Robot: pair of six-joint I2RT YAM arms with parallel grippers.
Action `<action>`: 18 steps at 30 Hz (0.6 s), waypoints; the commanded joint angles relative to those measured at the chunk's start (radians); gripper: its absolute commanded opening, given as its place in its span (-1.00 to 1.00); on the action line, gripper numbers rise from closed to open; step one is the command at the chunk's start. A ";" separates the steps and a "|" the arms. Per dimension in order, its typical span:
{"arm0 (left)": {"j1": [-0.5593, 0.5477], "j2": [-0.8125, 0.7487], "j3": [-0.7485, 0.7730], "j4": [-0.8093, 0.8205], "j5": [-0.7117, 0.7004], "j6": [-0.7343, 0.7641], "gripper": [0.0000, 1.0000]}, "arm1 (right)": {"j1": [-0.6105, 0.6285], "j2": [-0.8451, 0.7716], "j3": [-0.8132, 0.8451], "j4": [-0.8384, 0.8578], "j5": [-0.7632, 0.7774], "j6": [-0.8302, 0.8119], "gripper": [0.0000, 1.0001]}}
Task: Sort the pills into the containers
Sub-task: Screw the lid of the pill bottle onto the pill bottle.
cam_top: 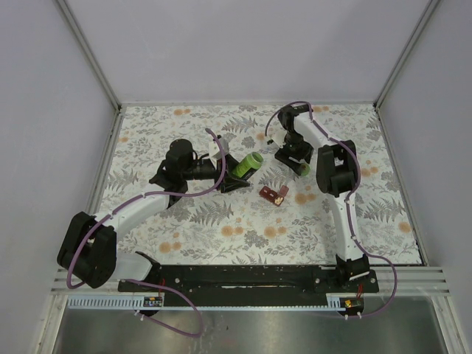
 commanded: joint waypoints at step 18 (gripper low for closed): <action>0.003 -0.010 0.063 0.049 0.044 -0.032 -1.00 | 0.020 0.064 0.104 -0.177 0.052 -0.026 0.40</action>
